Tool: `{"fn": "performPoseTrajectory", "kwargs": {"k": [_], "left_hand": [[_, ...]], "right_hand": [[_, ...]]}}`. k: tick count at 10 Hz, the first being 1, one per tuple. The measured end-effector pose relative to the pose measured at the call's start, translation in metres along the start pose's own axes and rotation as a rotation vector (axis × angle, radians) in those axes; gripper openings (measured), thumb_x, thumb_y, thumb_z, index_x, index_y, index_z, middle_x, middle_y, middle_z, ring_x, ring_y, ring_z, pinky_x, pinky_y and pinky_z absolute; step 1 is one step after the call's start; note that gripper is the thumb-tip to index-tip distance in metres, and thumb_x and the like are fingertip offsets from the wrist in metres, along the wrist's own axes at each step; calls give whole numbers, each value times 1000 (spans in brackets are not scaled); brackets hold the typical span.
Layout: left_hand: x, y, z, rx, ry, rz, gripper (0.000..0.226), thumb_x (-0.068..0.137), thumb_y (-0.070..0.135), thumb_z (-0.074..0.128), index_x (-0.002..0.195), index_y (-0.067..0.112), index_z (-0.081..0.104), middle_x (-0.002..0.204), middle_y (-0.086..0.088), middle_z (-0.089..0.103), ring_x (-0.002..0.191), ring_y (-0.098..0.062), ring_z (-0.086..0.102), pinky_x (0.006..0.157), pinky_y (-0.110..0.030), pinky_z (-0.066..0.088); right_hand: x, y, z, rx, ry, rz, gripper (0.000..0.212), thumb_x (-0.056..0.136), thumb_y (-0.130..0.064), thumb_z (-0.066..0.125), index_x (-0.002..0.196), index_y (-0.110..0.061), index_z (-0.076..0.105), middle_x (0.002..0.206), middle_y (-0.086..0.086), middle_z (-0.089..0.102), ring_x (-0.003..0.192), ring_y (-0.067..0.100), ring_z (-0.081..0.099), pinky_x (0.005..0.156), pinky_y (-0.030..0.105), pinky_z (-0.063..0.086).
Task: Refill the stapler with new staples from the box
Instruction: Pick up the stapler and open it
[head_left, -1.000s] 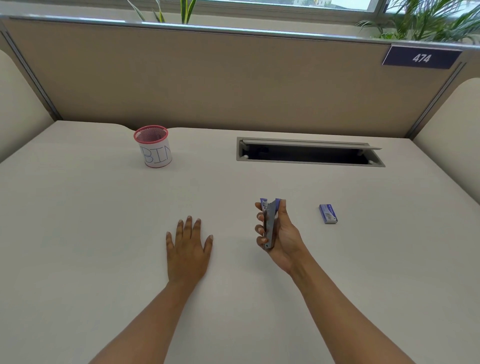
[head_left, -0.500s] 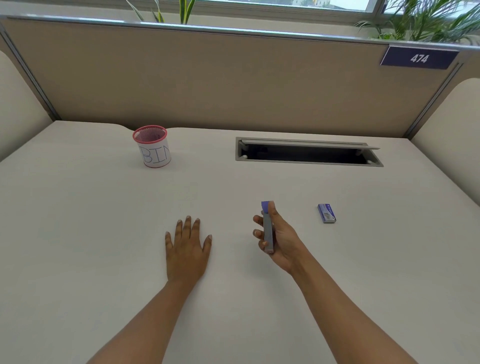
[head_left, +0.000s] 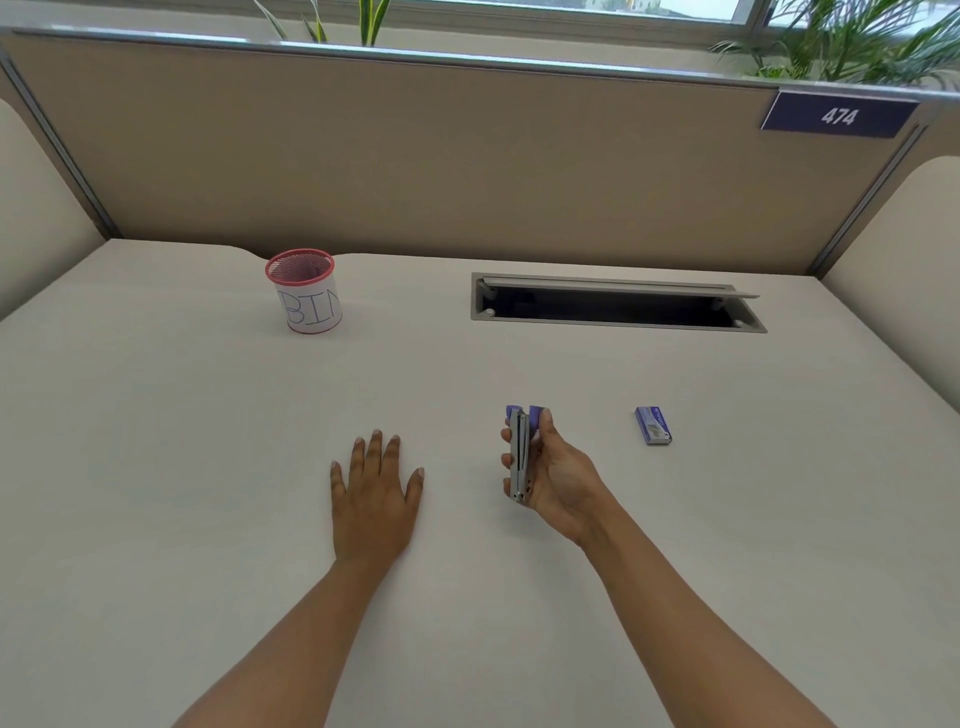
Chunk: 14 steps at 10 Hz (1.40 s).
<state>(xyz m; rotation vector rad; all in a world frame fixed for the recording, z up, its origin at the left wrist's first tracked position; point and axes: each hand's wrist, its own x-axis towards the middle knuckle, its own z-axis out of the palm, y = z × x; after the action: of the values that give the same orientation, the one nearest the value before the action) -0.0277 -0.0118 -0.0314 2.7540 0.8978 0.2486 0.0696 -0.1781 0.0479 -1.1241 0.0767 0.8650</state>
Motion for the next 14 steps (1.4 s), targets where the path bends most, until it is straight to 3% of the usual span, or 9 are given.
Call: {"fn": "performPoseTrajectory", "kwargs": {"k": [2,4,6,8,9,10,12,13,14], "left_hand": [[0,0,-1,8,4,-2,87,74,58,-7,146,19,24,156,-2,20,145,-19,11,116,-44,4],[0,0,-1,12,1,-2,87,74,58,-7,146,19,24,156,-2,20,145,-19,11,116,-44,4],[0,1,-1,22,-7,-2,87,74,57,-8,146,19,23,156,-1,20,145,-19,11,116,-44,4],[0,0,-2,17,-14,-3,88,74,58,-8,146,19,23,156,-2,20,145,-19,11,116,-44,4],[0,1,-2,7,-15,-8,88,73,58,-8,146,20,23,156,-1,19,145,-19,10,116,-44,3],[-1,1,-3,27,-28,-8,89,72,58,-11,147,21,19,157,0,16,146,-18,7,117,-43,2],[0,2,-4,32,-32,-1,90,72,58,-11,147,20,20,157,-1,16,146,-18,8,117,-43,2],[0,2,-4,21,-35,4,90,71,58,-11,147,19,20,157,-1,16,146,-18,7,116,-44,2],[0,2,-8,-7,-51,1,85,77,60,-3,147,19,20,157,-1,15,146,-18,6,116,-44,1]], "right_hand": [[4,1,-3,-5,26,-28,43,93,-48,37,95,-18,67,84,-8,61,61,7,53,61,27,40],[4,2,-4,17,29,-33,43,92,-51,38,98,-19,66,86,-8,60,66,8,51,61,27,42],[4,3,-3,3,73,-61,43,93,-50,37,93,-19,66,80,-8,58,59,7,48,57,23,39],[2,3,-3,38,39,-39,41,93,-49,37,103,-17,61,85,-6,63,61,8,56,49,19,42],[2,3,-1,47,54,-54,37,94,-45,38,91,-16,61,76,-5,55,46,4,48,40,15,35],[2,3,-1,44,56,-67,38,94,-45,37,91,-16,61,74,-5,53,42,4,45,38,15,33],[0,4,-2,-62,95,-60,37,92,-46,42,103,-15,57,87,-3,60,66,12,52,52,23,44],[-1,3,1,-134,113,-47,32,93,-43,43,104,-14,53,92,-2,58,72,14,52,61,27,43],[-1,4,5,-308,170,-79,38,91,-42,49,115,-13,45,92,-2,57,71,13,53,60,27,42]]}}
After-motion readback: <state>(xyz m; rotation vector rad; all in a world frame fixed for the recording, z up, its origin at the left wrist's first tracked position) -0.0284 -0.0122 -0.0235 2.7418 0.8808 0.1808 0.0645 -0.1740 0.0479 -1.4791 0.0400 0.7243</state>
